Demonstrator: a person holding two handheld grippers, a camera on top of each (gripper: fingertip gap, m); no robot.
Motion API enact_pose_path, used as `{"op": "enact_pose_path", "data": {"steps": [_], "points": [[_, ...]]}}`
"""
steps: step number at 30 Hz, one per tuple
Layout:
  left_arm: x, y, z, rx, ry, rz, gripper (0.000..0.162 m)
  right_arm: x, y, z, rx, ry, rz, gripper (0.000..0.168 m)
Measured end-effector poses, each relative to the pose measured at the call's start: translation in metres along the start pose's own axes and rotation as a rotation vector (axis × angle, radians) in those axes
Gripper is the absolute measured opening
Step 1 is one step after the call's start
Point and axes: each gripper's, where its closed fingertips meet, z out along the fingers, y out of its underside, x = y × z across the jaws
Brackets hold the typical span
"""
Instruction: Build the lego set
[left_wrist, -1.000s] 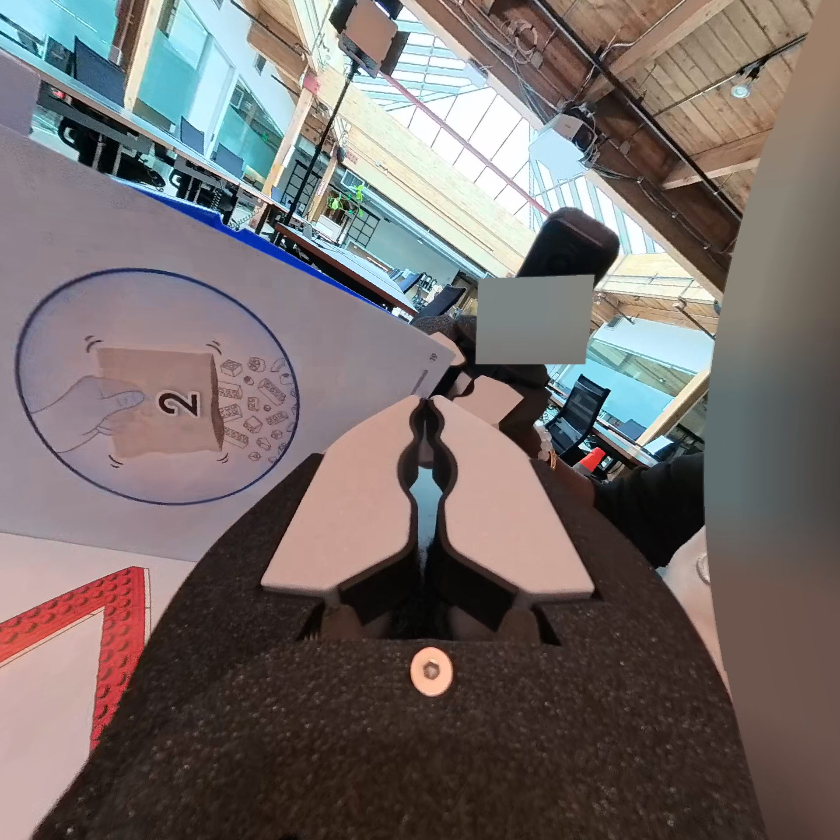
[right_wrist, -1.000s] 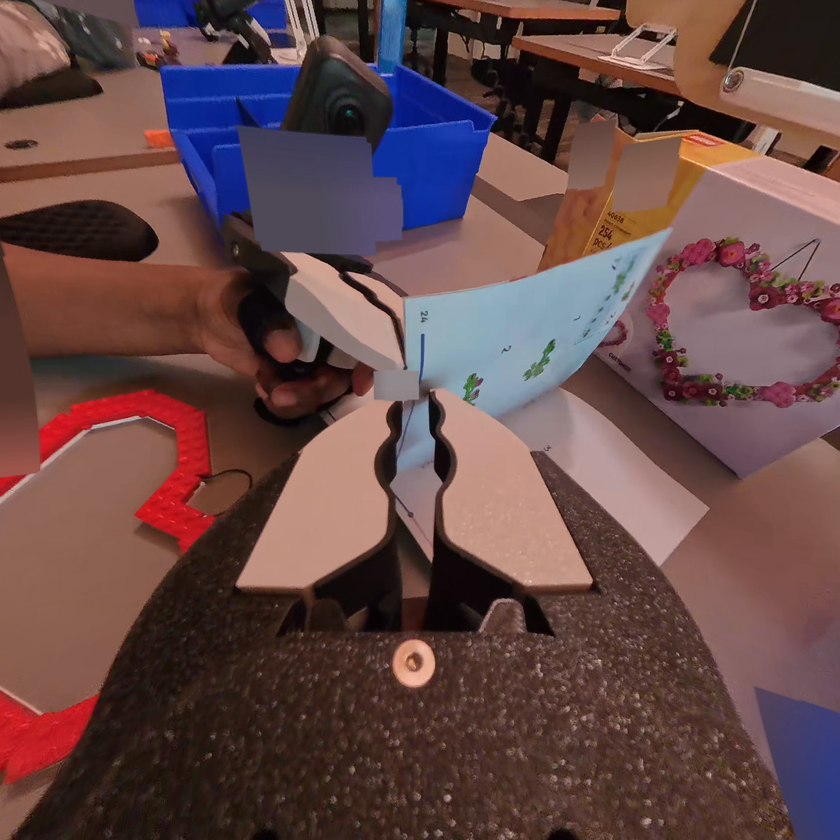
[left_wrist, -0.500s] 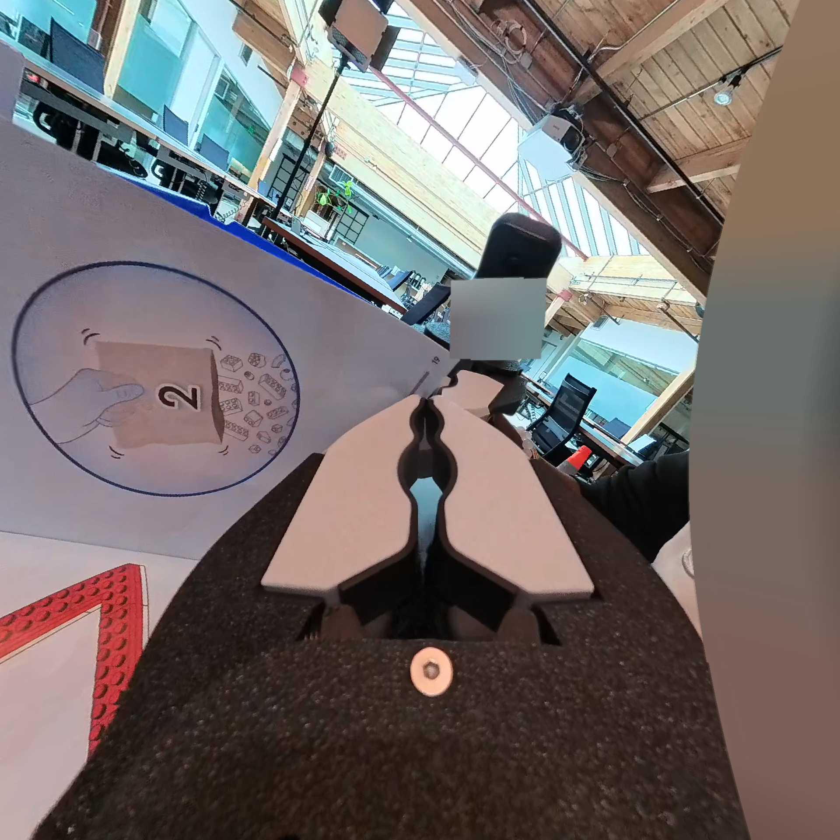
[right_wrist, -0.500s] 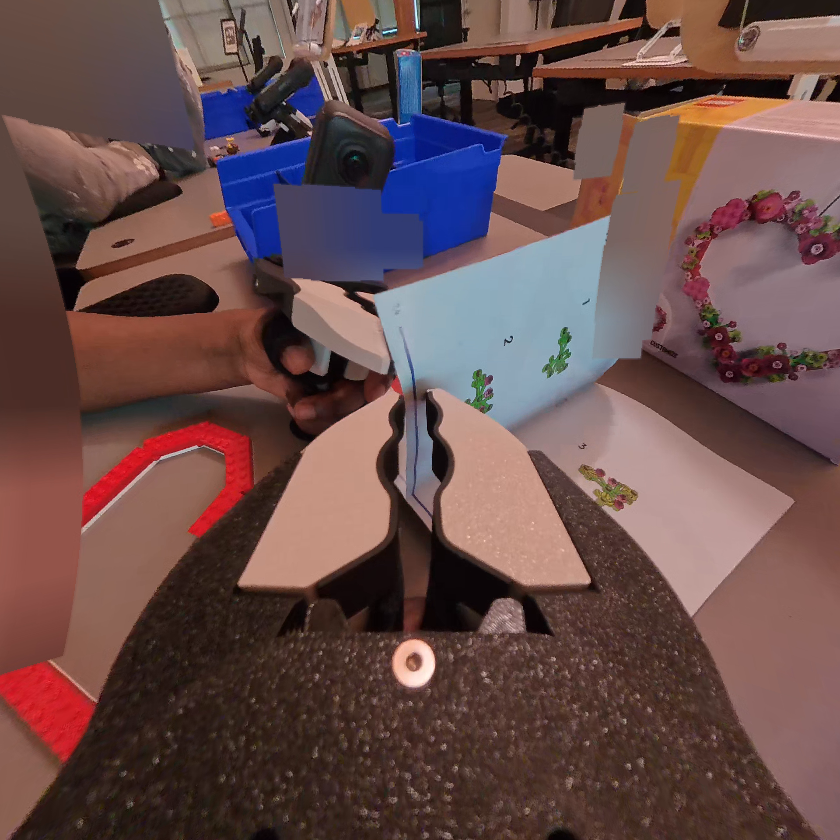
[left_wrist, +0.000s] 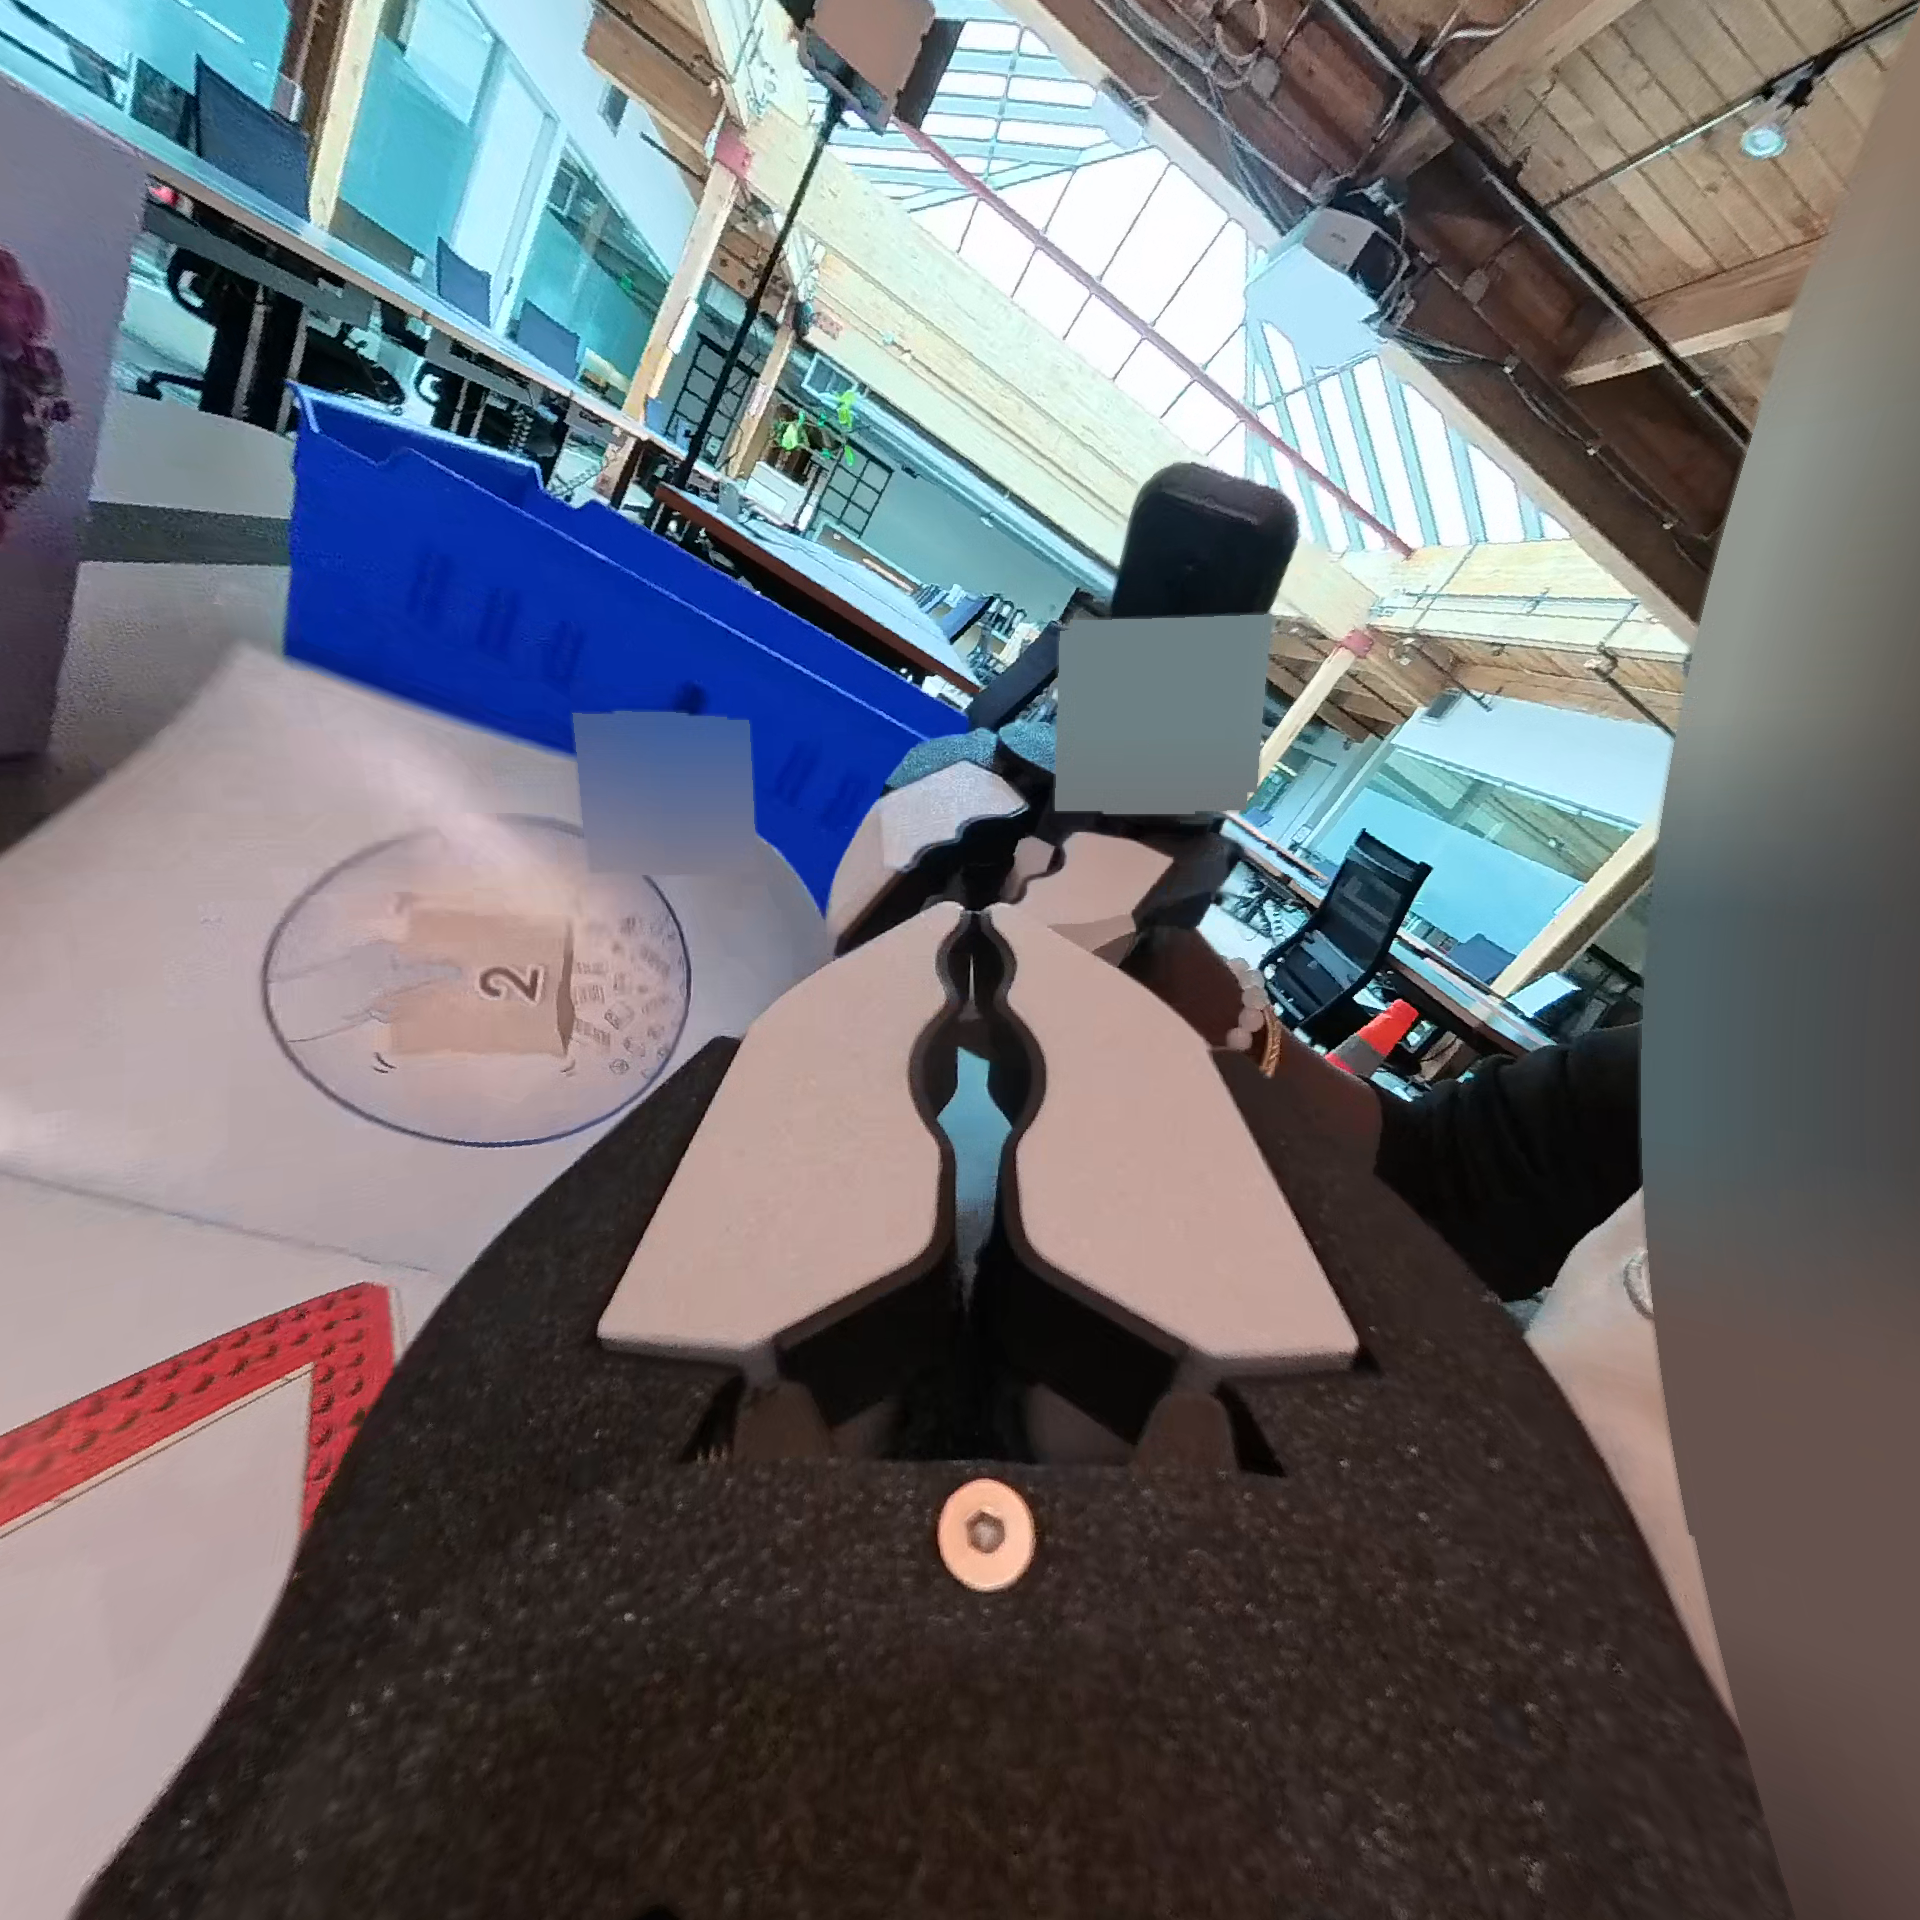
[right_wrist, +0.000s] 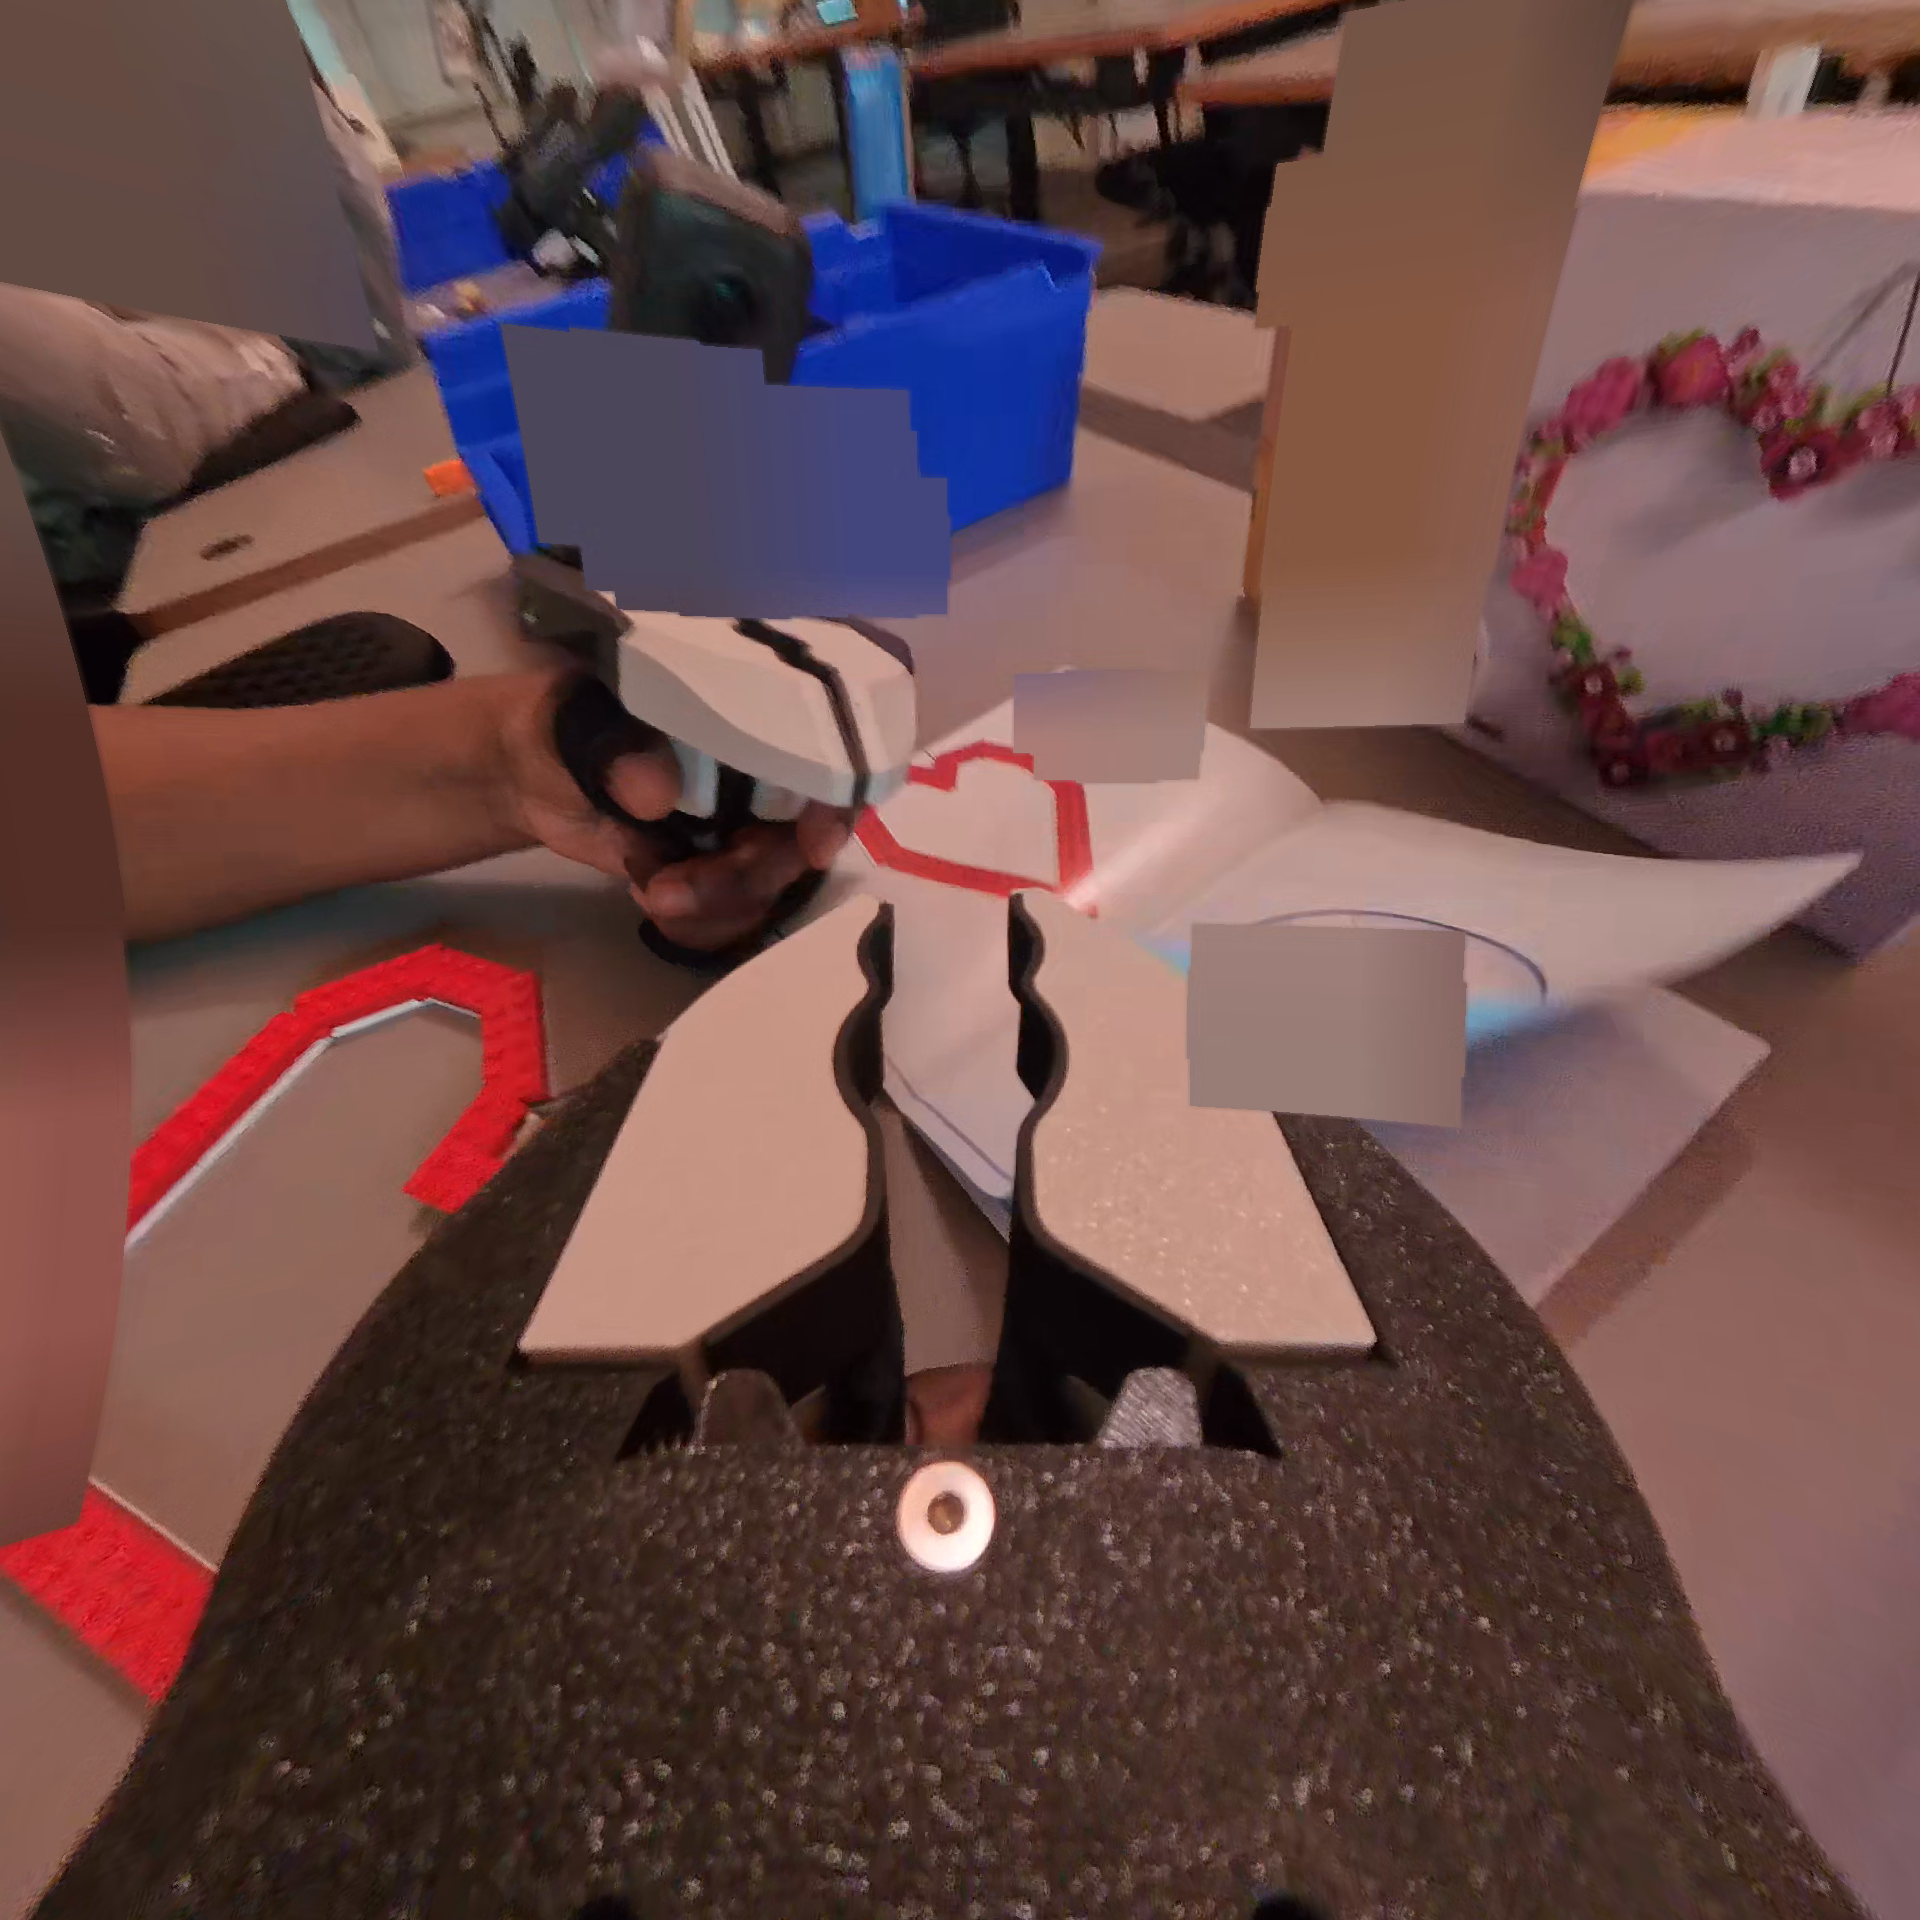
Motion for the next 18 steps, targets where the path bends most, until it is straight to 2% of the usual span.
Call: {"op": "enact_pose_path", "data": {"steps": [3,6,10,12,15,18], "points": [[-0.009,0.004,-0.001,-0.029,-0.062,0.025,0.000,0.013,0.017,0.001,-0.109,0.078,0.004,0.024],[-0.024,0.010,-0.002,-0.111,-0.189,0.069,0.000,0.037,0.040,-0.006,-0.247,0.222,-0.017,0.024],[-0.044,0.029,-0.010,-0.394,-0.392,0.310,0.004,0.045,0.065,-0.016,-0.421,0.303,-0.046,0.024],[-0.048,0.037,-0.009,-0.519,-0.458,0.457,0.012,0.046,0.074,-0.035,-0.554,0.382,-0.060,0.025],[-0.047,0.055,0.008,-0.692,-0.430,0.585,0.037,0.047,0.087,-0.064,-0.672,0.519,-0.090,0.026],[-0.045,0.077,0.032,-0.862,-0.339,0.673,0.047,0.036,0.100,-0.075,-0.672,0.513,-0.051,0.032]]}}
